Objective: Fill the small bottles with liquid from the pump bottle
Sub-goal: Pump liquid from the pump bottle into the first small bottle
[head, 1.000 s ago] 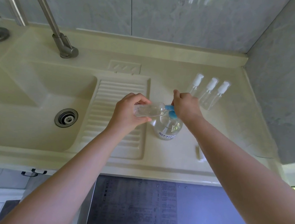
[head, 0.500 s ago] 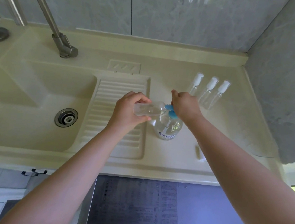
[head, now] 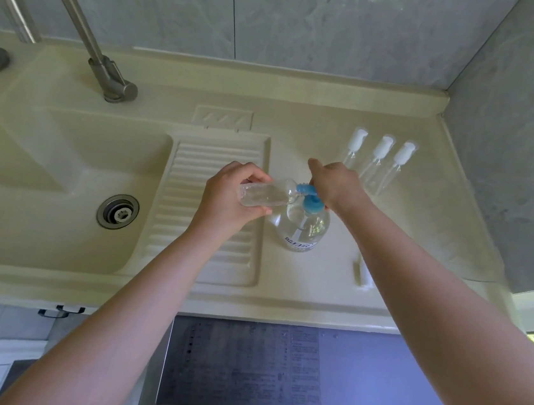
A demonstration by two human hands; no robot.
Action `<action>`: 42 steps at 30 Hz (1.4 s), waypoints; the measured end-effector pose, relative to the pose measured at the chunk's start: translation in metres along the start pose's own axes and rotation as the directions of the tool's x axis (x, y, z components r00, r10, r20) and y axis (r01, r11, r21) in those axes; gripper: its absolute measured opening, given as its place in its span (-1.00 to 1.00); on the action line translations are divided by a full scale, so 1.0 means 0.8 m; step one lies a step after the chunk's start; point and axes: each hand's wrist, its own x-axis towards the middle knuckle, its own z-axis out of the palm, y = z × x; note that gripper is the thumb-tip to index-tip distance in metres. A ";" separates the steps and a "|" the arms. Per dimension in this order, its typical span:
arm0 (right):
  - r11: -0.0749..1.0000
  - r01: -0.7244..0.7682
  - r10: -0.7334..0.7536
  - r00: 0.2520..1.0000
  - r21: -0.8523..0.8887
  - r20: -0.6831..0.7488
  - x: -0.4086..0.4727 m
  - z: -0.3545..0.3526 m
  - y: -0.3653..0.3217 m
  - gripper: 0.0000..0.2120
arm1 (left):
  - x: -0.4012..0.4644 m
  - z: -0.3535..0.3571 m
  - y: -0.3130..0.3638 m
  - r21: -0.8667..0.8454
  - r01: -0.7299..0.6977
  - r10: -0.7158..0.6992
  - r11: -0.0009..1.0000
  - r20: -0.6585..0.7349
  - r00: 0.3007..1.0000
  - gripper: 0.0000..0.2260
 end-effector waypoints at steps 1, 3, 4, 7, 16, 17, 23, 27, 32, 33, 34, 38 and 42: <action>0.999 0.018 -0.019 1.000 -0.043 -0.024 0.002 0.004 0.000 -0.75 | 0.000 0.000 -0.001 0.003 -0.004 0.004 1.000 -0.001 1.000 -0.59; 0.998 0.033 -0.037 0.996 -0.057 -0.078 0.004 0.012 0.002 -0.87 | 0.000 0.001 -0.001 0.026 -0.005 0.005 1.000 -0.001 1.000 -0.59; 0.996 0.042 -0.049 0.995 -0.078 -0.087 0.007 0.015 0.004 -0.86 | 0.000 0.002 -0.002 0.037 -0.002 0.002 0.999 0.000 1.000 -0.59; 1.000 0.028 -0.029 0.994 -0.007 -0.103 0.009 0.017 0.006 -0.66 | -0.001 0.003 -0.003 0.043 -0.004 0.004 0.999 -0.001 1.000 -0.59; 0.994 -0.062 0.066 0.997 0.089 -0.035 0.002 0.003 -0.001 -0.40 | 0.000 0.004 -0.005 0.016 0.002 -0.002 1.000 -0.007 1.000 -0.59; 0.997 -0.038 0.042 0.998 0.061 -0.054 0.003 0.007 0.000 -0.44 | 0.000 0.004 -0.005 0.015 0.001 -0.001 1.000 -0.006 1.000 -0.59; 0.999 0.003 -0.010 0.987 -0.044 -0.159 0.012 0.022 0.007 -0.59 | 0.000 0.007 -0.008 0.025 0.002 -0.002 1.000 -0.004 1.000 -0.59; 0.996 -0.040 0.050 0.990 0.074 -0.133 0.010 0.015 0.006 -0.43 | -0.002 0.007 -0.007 0.022 0.002 -0.002 1.000 -0.001 1.000 -0.59; 0.999 -0.019 0.020 1.000 0.045 -0.019 -0.003 0.004 -0.002 -0.47 | -0.001 0.002 -0.003 0.009 0.012 -0.012 1.000 0.006 1.000 -0.59; 1.000 -0.003 0.004 1.000 0.022 -0.022 -0.003 0.004 -0.002 -0.58 | -0.001 0.002 -0.003 0.010 0.012 -0.012 1.000 0.006 1.000 -0.59; 0.997 -0.030 0.035 0.997 0.078 -0.062 -0.002 0.007 0.000 -0.70 | -0.001 0.003 -0.002 0.012 0.011 -0.011 1.000 0.007 1.000 -0.59; 0.995 -0.022 0.033 0.994 0.098 -0.109 -0.003 0.016 0.000 -0.69 | -0.002 0.002 -0.002 0.033 0.008 -0.009 0.999 0.009 1.000 -0.58; 0.995 0.016 -0.007 0.995 0.094 -0.095 -0.010 0.012 0.000 -0.64 | -0.003 0.002 -0.001 0.029 0.006 -0.006 1.000 0.012 1.000 -0.58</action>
